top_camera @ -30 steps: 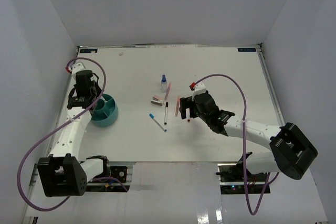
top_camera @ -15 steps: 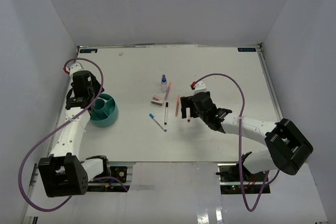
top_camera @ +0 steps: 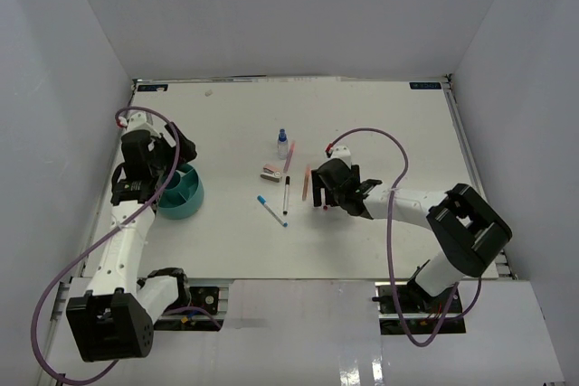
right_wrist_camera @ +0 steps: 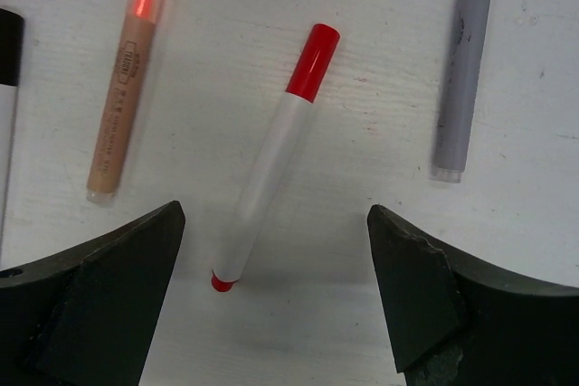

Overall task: Sort the stationery into containers
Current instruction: Place the pen in the storage box, then pick up the pen from the center of the board.

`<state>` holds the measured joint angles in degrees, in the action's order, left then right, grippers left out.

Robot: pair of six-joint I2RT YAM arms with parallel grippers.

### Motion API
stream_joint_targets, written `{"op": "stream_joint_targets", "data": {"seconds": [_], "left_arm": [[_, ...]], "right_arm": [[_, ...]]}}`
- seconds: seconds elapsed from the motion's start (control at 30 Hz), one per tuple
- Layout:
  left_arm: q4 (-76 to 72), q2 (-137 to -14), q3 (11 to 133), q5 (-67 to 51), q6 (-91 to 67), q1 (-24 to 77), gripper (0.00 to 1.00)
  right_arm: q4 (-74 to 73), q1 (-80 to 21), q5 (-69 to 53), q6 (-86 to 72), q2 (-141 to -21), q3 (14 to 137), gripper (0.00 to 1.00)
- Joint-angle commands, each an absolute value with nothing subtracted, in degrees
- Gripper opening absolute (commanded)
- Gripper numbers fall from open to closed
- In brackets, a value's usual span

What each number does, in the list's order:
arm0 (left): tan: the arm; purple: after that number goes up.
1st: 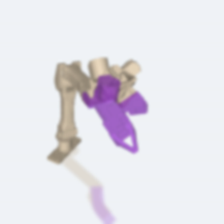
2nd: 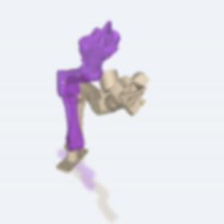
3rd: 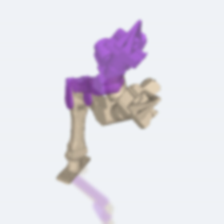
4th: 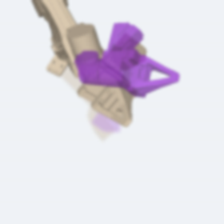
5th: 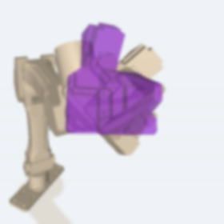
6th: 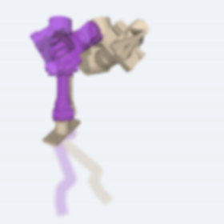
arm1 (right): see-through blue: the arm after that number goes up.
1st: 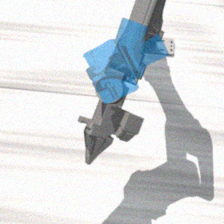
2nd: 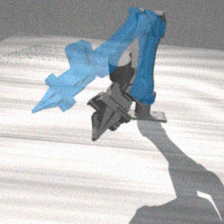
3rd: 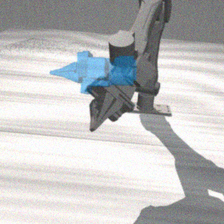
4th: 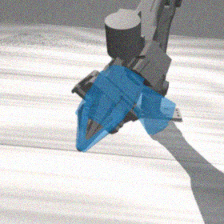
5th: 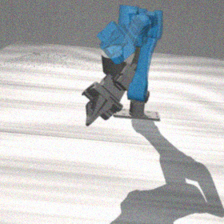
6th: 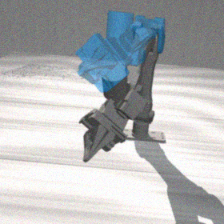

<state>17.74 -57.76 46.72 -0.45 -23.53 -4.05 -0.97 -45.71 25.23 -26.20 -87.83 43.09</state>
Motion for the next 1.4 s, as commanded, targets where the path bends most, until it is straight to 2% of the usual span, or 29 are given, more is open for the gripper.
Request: {"op": "stream_joint_targets", "data": {"seconds": [0.0, 0.17, 0.4, 0.6, 0.77, 1.03, 1.37], "left_arm": [[15.4, -55.1, 44.2, -9.5, -22.9, -4.4, 0.98], [14.3, -54.3, 43.9, -12.4, -22.9, -3.6, 0.98], [14.9, -54.9, 43.8, -14.9, -23.3, -1.9, 0.98], [16.6, -53.5, 45.3, -18.7, -26.1, 1.8, 0.98], [17.2, -52.8, 46.2, -18.2, -28.8, 7.3, 0.98], [17.4, -55.7, 48.3, -17.1, -35.6, 17.0, 0.98], [16.8, -66.3, 53.8, -12.7, -41.0, 31.2, 0.98]], "right_arm": [[-4.0, -45.4, 28.9, -29.7, -91.4, 46.6, 0.88], [-6.1, -45.4, 31.4, -31.3, -94.7, 48.3, 0.79], [-6.2, -45.4, 31.6, -31.0, -95.9, 48.1, 0.57], [-4.0, -45.5, 30.3, -29.3, -93.7, 46.0, 0.34], [-1.2, -45.5, 29.2, -26.9, -90.8, 43.9, 0.09], [4.8, -47.7, 27.0, -19.1, -84.0, 39.8, 0.08], [29.6, -52.8, 9.2, -5.5, -66.9, 27.1, 0.08]]}}
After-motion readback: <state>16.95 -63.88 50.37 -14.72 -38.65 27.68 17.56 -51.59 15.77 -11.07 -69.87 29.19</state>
